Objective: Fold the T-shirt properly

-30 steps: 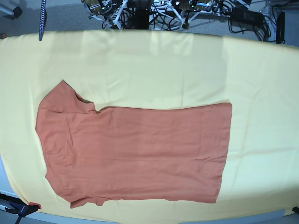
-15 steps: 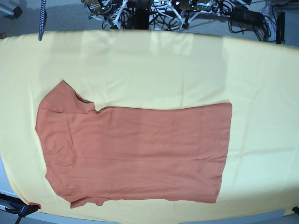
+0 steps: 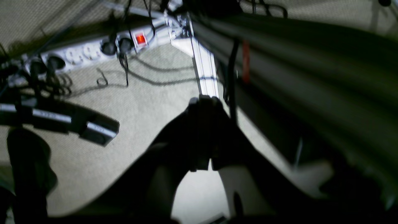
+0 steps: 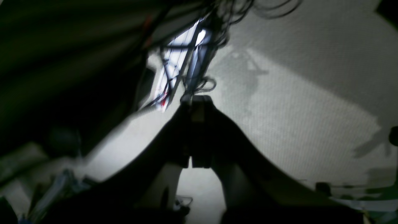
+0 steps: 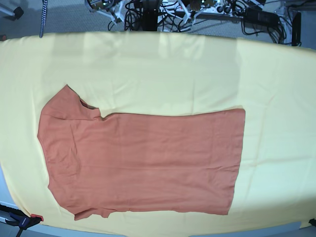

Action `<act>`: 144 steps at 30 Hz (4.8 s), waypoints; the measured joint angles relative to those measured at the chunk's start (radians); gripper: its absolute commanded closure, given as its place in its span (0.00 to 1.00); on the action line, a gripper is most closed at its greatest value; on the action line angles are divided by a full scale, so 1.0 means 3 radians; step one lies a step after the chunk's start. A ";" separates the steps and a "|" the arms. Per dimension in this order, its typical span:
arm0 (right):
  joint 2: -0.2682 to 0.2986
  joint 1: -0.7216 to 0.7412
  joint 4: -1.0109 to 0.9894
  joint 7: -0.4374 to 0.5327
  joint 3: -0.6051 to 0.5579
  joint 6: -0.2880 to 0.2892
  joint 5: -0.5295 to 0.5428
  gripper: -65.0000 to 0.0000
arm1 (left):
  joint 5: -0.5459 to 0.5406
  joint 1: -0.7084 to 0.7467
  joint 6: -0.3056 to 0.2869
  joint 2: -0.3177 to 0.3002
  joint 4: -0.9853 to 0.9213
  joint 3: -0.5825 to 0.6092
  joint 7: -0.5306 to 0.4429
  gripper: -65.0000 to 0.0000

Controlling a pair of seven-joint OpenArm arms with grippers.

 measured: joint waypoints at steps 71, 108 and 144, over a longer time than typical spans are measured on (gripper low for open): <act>0.1266 -0.1167 0.5379 -0.0439 0.0008 -0.0861 -0.1175 0.41 | -0.0085 0.0828 -0.1151 -0.2692 0.4358 -0.1737 -0.0117 0.45; 0.1422 -0.0835 0.4730 -0.0732 0.0351 -0.0640 -0.0828 0.40 | 0.1151 -0.2513 -0.0960 -0.2791 0.2717 0.1840 -0.0483 1.00; 0.1781 -0.0164 0.3817 -0.0538 0.0458 0.0202 0.0210 1.00 | 0.0881 -0.2538 -0.0970 -0.2796 0.2719 0.1840 -0.0411 1.00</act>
